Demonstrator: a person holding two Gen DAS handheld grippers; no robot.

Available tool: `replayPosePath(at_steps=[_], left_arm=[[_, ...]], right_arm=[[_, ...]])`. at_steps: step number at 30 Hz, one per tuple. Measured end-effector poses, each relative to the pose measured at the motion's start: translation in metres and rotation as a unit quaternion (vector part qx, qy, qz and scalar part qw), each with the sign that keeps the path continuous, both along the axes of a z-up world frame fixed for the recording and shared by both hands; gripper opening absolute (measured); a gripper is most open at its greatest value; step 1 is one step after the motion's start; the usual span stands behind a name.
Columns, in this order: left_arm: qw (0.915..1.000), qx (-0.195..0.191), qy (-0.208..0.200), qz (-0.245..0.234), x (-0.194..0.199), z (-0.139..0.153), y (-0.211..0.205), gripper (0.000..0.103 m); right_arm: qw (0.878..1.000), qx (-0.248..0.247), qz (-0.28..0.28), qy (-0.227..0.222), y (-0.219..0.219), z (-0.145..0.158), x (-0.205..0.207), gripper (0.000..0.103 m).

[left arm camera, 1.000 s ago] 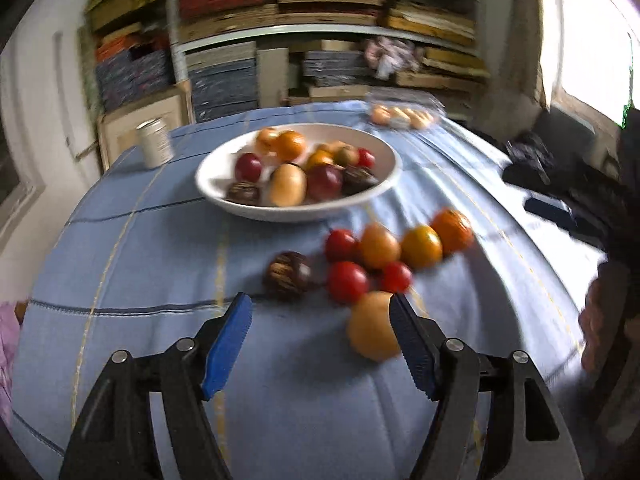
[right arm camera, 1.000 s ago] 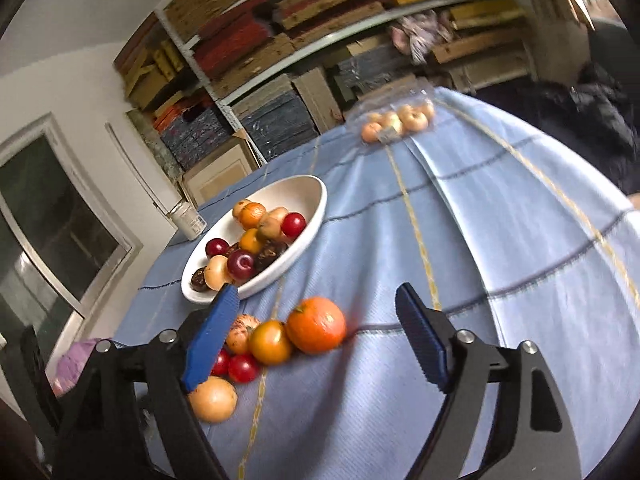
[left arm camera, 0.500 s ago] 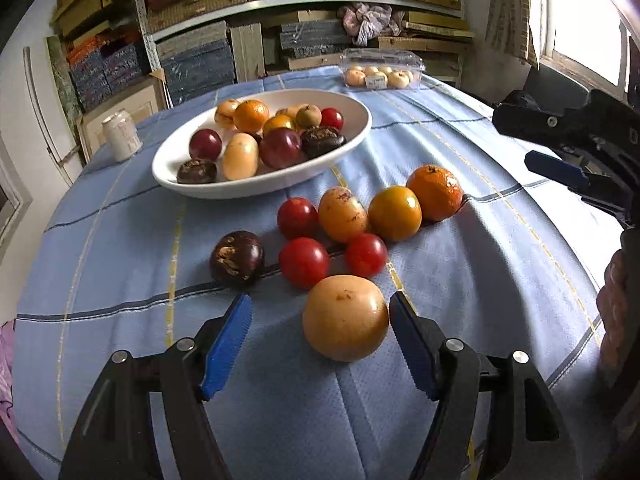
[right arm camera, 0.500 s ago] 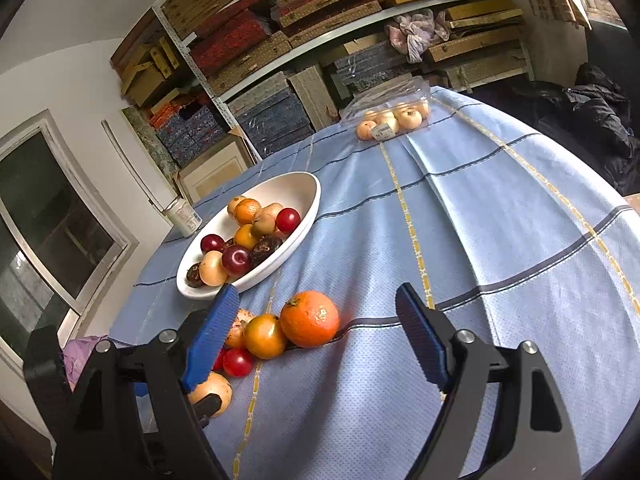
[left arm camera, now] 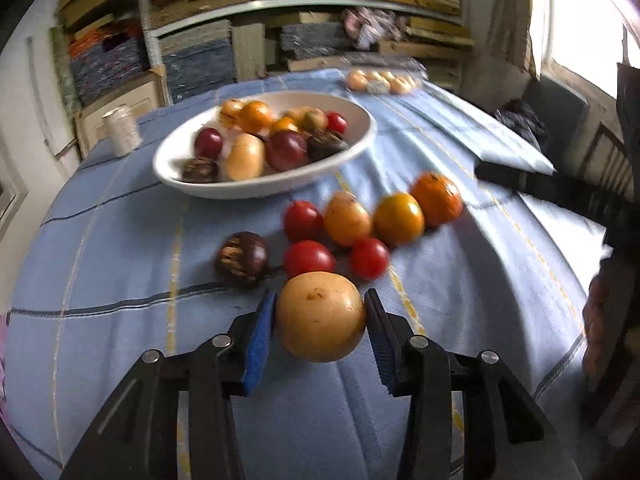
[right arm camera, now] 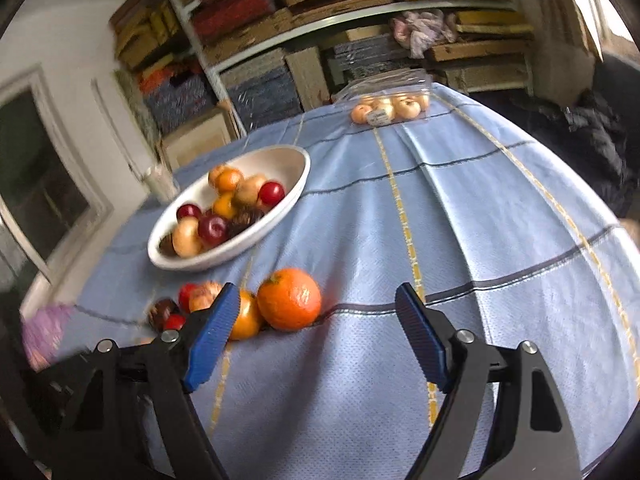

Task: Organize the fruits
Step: 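Grasp another pale grapefruit with the left gripper while the right grasps a tangerine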

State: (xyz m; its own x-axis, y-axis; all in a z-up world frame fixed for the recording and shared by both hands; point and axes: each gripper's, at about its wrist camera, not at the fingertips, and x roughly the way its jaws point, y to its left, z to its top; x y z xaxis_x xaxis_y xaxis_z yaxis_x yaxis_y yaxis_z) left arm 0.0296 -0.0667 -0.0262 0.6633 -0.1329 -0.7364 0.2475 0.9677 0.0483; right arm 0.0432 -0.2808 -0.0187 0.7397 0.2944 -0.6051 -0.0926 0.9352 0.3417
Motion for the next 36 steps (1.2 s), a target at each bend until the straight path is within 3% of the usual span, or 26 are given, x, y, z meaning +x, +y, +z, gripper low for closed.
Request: replayPosePath(at_steps=[4,7,22,28,33,36], left_arm=[[0.9992,-0.017,-0.002,0.036,0.005,0.005,0.02,0.045],[0.9986,-0.025,0.008,0.045,0.008,0.005,0.025,0.045],[0.9987,-0.038,0.009,0.033,0.004,0.008,0.026,0.045],[0.9987,-0.039,0.009,0.032,0.004,0.009,0.025,0.045],[0.9985,-0.043,0.009,0.033,0.003,0.009,0.026,0.045],[0.9985,-0.043,0.01,0.033,0.003,0.009,0.025,0.045]], right_arm=[[0.999,-0.041,0.023,-0.004,0.018,-0.001,0.0,0.06],[0.998,-0.057,0.034,-0.001,0.027,-0.003,0.004,0.056],[0.996,-0.067,0.038,0.05,0.042,-0.016,0.041,0.052],[0.993,-0.112,0.013,0.033,0.037,-0.015,0.038,0.052],[0.991,-0.116,0.034,0.05,0.043,-0.023,0.041,0.052],[0.992,-0.112,0.03,0.048,0.041,-0.022,0.042,0.046]])
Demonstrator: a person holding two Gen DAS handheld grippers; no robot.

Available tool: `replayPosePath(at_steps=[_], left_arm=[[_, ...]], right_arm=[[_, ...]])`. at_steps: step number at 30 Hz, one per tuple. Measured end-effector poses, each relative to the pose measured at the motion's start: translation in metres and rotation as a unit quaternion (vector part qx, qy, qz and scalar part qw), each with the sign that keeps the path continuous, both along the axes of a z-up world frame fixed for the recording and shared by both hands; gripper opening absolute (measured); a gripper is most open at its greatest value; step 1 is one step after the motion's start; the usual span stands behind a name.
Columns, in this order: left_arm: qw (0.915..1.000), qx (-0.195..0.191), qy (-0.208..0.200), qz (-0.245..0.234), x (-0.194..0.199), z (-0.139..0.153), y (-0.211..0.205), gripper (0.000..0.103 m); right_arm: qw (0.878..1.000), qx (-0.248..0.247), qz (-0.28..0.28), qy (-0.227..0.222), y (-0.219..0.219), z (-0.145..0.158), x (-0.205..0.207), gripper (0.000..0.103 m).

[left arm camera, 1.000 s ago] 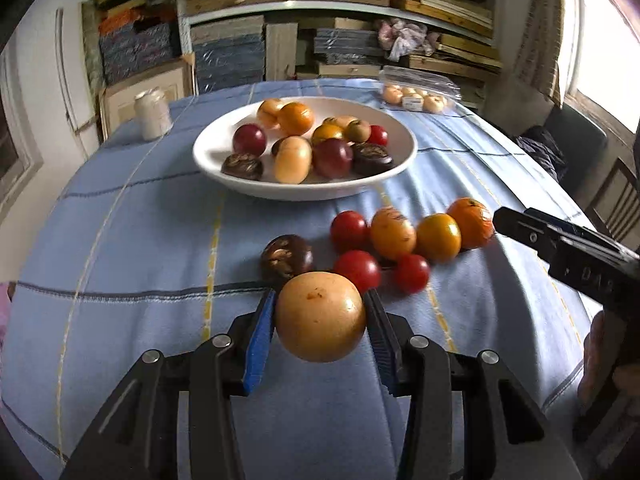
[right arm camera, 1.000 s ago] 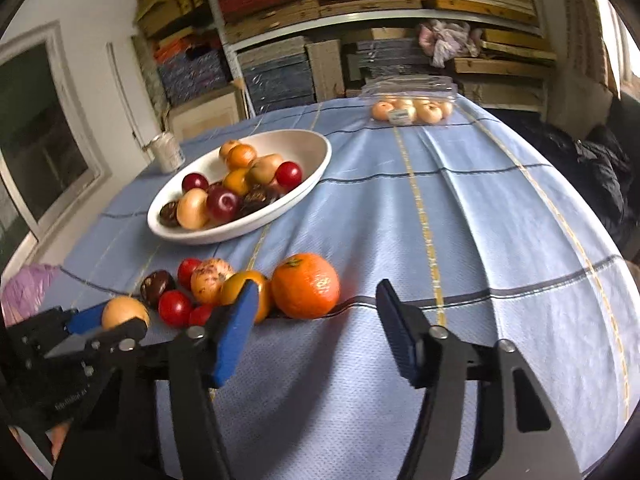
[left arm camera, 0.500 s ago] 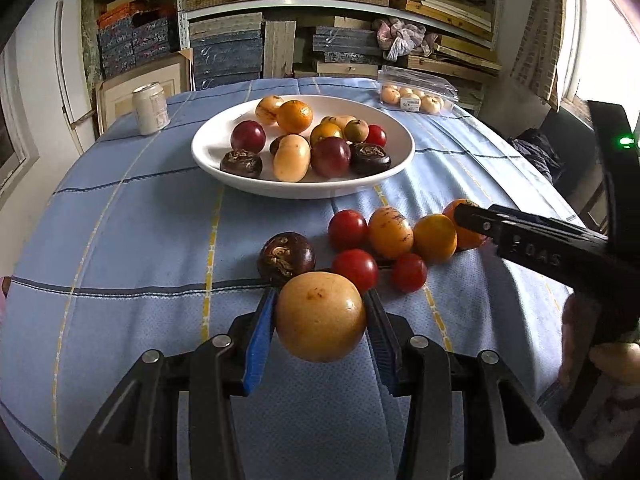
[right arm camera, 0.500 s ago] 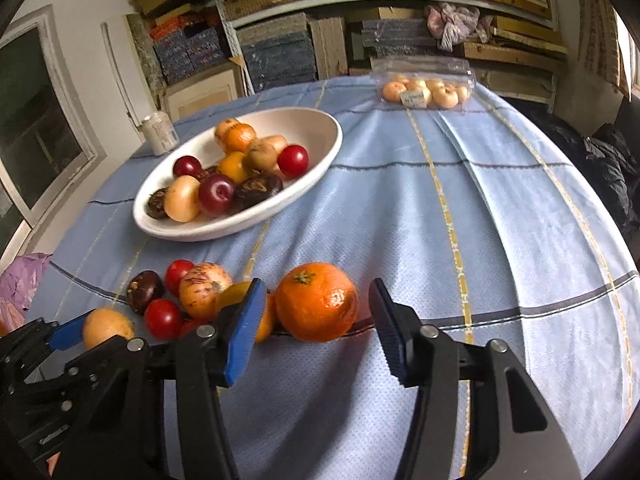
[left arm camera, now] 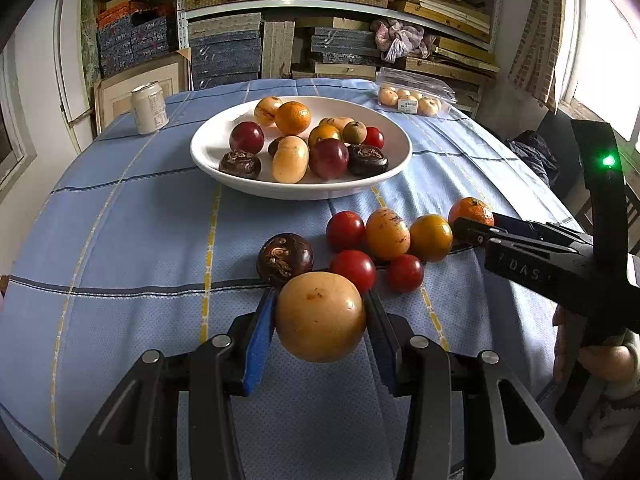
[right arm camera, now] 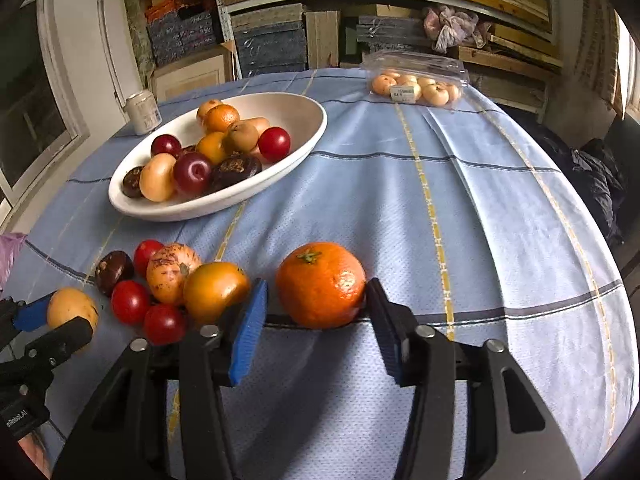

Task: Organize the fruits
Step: 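Grasp another pale grapefruit with the left gripper while the right grasps a tangerine, then lower the grapefruit with left and tangerine with right onto the plate, release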

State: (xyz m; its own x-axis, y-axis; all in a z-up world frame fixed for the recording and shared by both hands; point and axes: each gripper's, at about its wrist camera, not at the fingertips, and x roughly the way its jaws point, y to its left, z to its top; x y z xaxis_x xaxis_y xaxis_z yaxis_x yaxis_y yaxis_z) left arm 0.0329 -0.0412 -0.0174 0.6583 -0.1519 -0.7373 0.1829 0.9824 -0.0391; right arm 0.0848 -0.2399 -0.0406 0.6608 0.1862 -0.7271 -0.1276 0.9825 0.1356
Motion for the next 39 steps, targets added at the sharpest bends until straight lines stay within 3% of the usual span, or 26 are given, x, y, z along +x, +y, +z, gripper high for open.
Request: replayPosePath(at_steps=[10,18,25,31,39], left_arm=[[0.9999,0.0,0.013,0.011,0.006,-0.004,0.007,0.045],[0.999,-0.025,0.008,0.036,0.008,0.0,0.023,0.045],[0.9981,-0.007,-0.025,0.056,0.027,0.036,0.032,0.045],[0.9951,-0.016,-0.053,0.082,0.084,0.082,0.047,0.045],[0.993,-0.008,-0.042,0.11,0.158,0.069,0.05,0.045]], right_arm=[[1.0,0.021,0.0,0.002,-0.006,-0.002,0.0,0.045],[0.997,0.081,0.003,-0.018,-0.018,0.009,-0.025,0.044],[0.992,0.117,0.028,-0.039,-0.015,0.035,-0.041,0.044],[0.99,0.108,0.036,-0.088,0.001,0.09,0.001,0.044],[0.99,0.099,0.05,-0.09,0.037,0.105,0.08,0.044]])
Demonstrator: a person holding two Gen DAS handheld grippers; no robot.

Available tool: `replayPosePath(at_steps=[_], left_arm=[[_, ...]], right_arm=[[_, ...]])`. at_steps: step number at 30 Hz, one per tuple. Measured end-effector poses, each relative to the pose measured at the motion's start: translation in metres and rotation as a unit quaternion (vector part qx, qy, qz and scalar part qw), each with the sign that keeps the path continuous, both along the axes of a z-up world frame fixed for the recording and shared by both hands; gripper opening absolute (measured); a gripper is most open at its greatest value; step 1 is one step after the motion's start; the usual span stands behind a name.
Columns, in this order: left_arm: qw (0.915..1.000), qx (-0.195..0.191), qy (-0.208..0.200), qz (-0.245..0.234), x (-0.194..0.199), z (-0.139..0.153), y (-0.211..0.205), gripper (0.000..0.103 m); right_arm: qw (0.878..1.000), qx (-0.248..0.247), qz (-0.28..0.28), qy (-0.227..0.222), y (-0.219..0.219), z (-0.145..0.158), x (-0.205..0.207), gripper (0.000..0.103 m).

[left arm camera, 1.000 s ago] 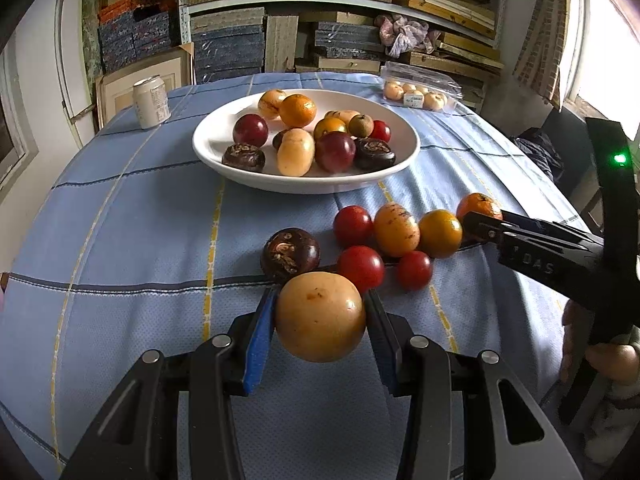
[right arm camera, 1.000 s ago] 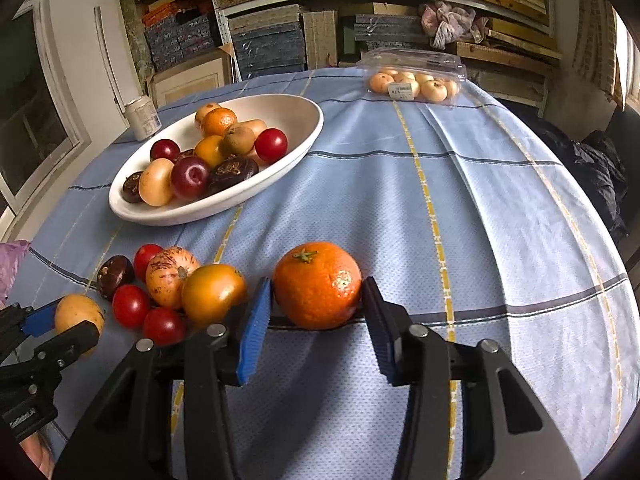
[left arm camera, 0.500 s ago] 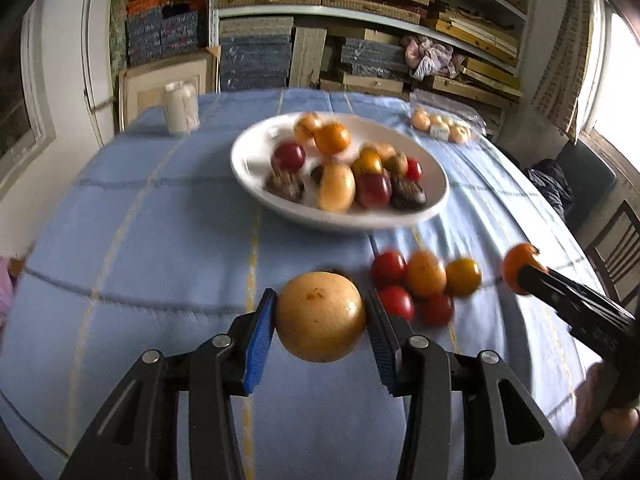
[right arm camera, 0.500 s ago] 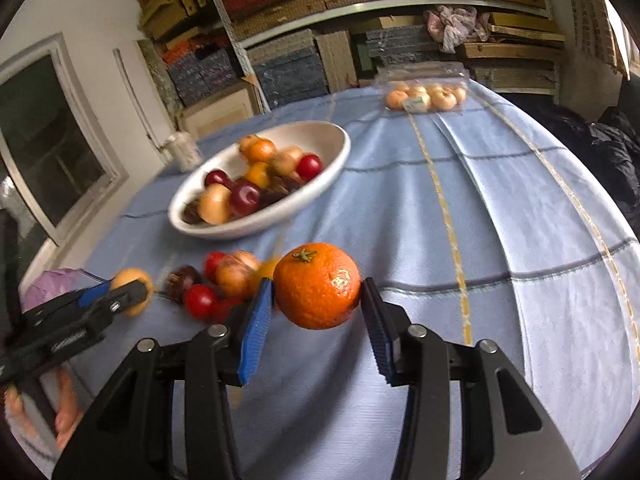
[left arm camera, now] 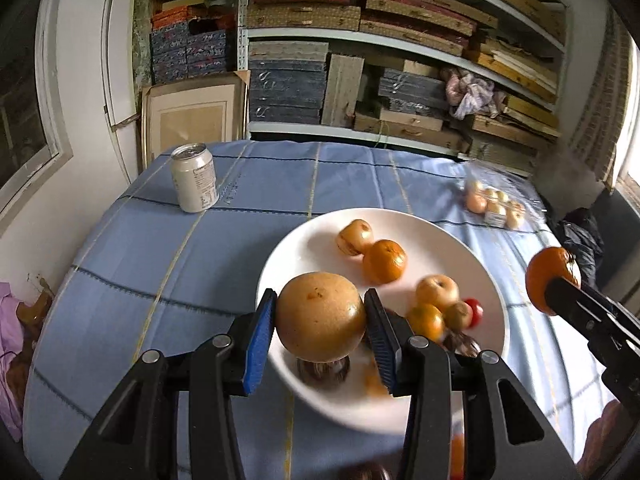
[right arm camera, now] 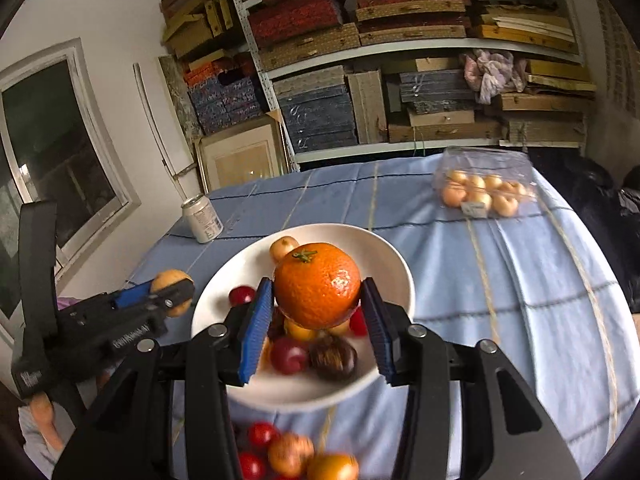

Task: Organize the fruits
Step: 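Lower the grapefruit with left and tangerine with right onto the plate, release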

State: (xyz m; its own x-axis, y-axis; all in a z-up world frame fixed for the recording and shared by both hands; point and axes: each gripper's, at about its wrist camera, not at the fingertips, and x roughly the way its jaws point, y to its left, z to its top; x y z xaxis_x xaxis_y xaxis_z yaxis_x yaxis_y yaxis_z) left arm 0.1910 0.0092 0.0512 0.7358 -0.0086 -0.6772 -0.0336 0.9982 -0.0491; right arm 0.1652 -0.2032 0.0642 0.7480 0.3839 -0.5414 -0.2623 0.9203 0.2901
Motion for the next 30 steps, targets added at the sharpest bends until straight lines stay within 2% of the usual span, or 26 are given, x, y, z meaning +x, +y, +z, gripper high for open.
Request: replayPosePath(at_steps=[4,10,18,30], left_arm=[[0.9997,0.013,0.016,0.009,0.021,-0.019,0.001,0.045],[0.9991,0.029,0.026,0.019,0.031,-0.035,0.005,0.045],[0.999,0.031,0.024,0.021,0.03,-0.036,0.007,0.045],[0.9986,0.046,0.023,0.014,0.03,-0.041,-0.001,0.045]], right_arm=[[1.0,-0.022,0.01,0.01,0.022,-0.013,0.032,0.044],[0.998,-0.055,0.022,0.02,0.039,-0.032,0.043,0.044],[0.997,-0.076,0.031,0.012,0.051,-0.036,0.039,0.044],[0.996,-0.079,0.031,0.017,0.05,-0.041,0.042,0.044]])
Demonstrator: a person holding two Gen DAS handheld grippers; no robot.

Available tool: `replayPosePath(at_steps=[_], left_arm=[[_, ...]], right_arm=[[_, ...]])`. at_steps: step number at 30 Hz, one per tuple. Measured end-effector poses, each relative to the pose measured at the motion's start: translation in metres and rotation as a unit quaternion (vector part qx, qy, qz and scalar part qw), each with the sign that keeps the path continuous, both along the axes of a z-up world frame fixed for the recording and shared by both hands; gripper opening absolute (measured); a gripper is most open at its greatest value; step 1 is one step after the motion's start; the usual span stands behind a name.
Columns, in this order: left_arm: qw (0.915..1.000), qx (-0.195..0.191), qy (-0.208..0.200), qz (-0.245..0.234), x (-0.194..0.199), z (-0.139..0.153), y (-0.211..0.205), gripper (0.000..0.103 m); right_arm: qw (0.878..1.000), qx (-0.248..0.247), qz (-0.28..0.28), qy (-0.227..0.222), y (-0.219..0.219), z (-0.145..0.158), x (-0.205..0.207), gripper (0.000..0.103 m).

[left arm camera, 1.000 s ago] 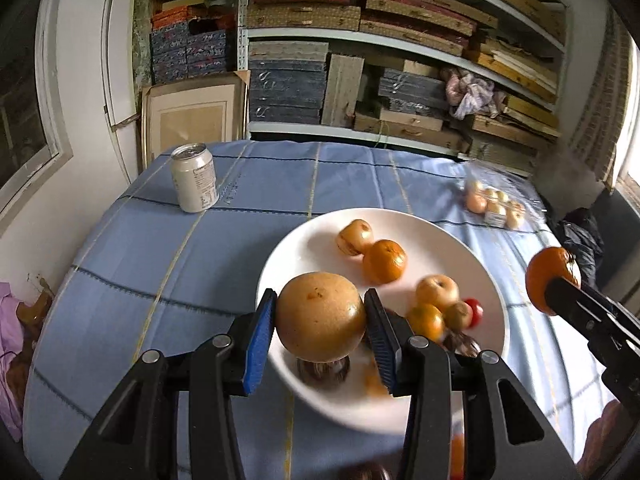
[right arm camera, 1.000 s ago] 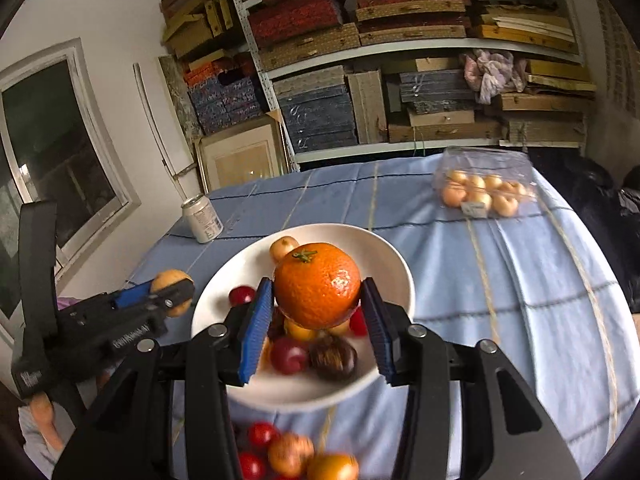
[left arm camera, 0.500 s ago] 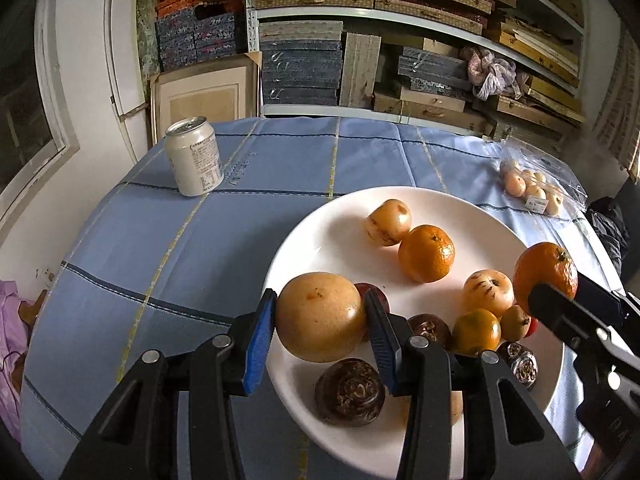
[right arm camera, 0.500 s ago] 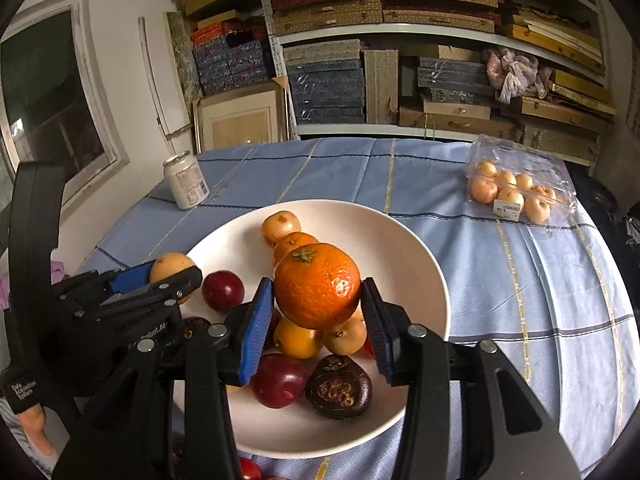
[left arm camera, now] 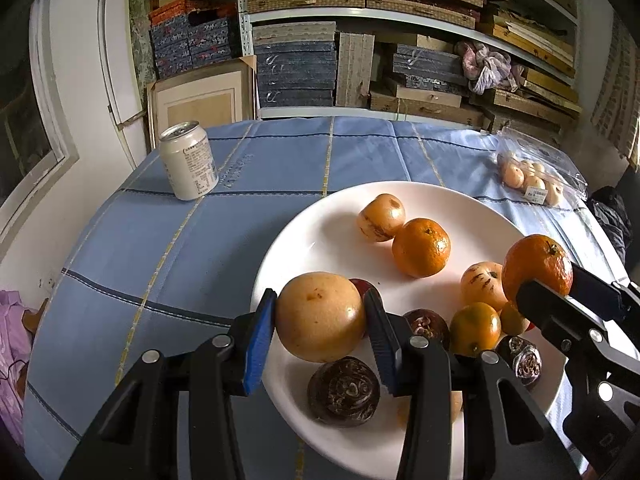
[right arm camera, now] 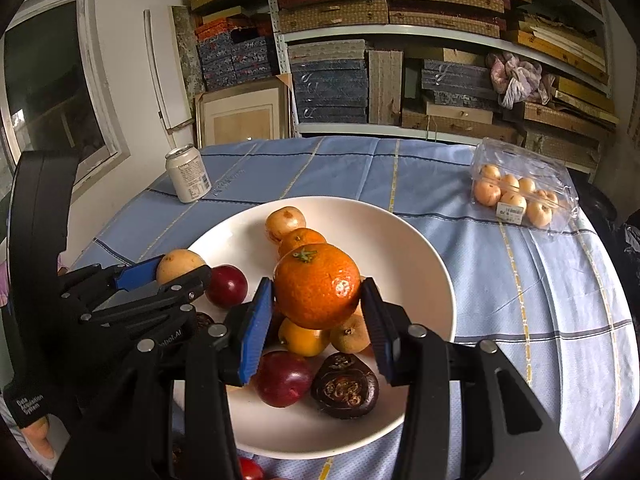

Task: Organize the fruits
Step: 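Lower the grapefruit with left and tangerine with right onto the plate, release, then move both open grippers back toward the remaining fruit cluster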

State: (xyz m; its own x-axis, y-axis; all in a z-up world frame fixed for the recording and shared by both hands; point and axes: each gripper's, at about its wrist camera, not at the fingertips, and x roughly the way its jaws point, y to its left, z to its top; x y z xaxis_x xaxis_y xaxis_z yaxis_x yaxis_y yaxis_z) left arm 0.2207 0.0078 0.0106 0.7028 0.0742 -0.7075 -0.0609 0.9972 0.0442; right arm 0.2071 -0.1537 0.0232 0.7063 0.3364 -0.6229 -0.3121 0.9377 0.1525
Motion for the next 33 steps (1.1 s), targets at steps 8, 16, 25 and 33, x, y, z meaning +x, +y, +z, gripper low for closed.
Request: replayPosePath(at_steps=[8,16,25,33], left_arm=[[1.0,0.003,0.001,0.0,0.001,0.0,-0.001,0.045],[0.9997,0.018,-0.017,0.002,-0.003,0.005,-0.005,0.06],[0.9995,0.007,-0.032,0.001,-0.015,0.018,-0.002,0.06],[0.9973,-0.017,-0.071,0.0,-0.063,0.044,-0.001,0.068]], right_arm=[[1.0,0.0,0.002,0.005,0.001,-0.003,0.004,0.044],[1.0,0.001,-0.008,0.008,-0.001,-0.007,0.009,0.046],[0.999,0.025,-0.017,-0.027,-0.013,0.026,-0.012,0.046],[0.996,0.065,-0.027,-0.054,-0.038,0.044,-0.072,0.051]])
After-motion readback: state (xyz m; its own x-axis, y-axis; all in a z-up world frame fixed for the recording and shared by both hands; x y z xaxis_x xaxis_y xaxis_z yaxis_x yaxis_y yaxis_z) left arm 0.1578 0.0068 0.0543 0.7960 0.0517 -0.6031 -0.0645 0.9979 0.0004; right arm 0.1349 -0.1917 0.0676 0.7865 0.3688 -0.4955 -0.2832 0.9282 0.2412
